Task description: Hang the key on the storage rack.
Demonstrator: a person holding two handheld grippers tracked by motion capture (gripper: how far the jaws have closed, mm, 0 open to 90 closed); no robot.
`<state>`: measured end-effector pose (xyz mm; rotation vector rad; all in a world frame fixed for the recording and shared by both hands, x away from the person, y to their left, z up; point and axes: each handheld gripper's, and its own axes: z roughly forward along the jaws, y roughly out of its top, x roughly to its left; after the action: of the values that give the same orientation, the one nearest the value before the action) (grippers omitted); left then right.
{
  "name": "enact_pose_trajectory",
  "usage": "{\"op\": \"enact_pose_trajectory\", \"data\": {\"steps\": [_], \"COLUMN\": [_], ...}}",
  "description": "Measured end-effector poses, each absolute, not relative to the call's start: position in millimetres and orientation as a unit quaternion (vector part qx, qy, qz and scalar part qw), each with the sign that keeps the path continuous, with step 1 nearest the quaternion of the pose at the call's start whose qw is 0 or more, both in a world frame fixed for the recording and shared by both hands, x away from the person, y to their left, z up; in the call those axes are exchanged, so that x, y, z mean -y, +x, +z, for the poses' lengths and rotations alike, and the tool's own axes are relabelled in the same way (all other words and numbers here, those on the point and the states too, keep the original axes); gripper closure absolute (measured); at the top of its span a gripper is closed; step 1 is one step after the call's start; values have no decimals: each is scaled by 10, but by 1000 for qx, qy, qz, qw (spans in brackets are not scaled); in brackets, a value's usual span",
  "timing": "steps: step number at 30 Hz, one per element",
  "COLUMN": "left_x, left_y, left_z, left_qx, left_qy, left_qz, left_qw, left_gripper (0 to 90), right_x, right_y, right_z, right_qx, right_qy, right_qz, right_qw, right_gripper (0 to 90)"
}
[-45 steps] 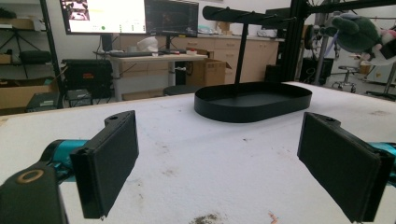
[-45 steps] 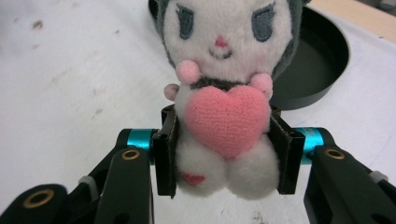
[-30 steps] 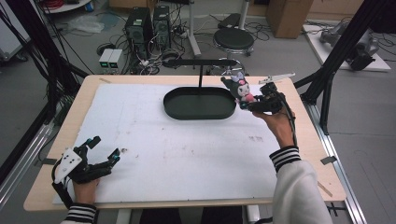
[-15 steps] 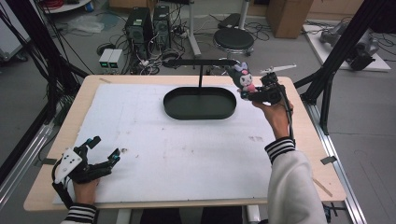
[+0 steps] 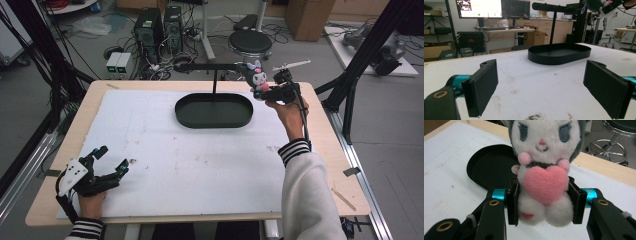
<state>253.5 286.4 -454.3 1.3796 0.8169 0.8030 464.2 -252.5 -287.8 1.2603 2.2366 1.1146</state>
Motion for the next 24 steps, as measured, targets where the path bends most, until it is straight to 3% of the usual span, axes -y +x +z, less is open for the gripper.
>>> {"op": "enact_pose_trajectory", "data": {"steps": [24], "left_x": [-2863], "left_y": [2536], "left_z": [-4542], "left_qx": [-355], "left_qy": [602], "left_qz": [350], "left_qw": [623], "left_gripper": [129], "right_x": [2561], "right_y": [4866], "right_z": [-2961], "right_qx": [-766], "right_qy": [472], "right_qz": [397], "right_qw": [181], "right_gripper": [534]}}
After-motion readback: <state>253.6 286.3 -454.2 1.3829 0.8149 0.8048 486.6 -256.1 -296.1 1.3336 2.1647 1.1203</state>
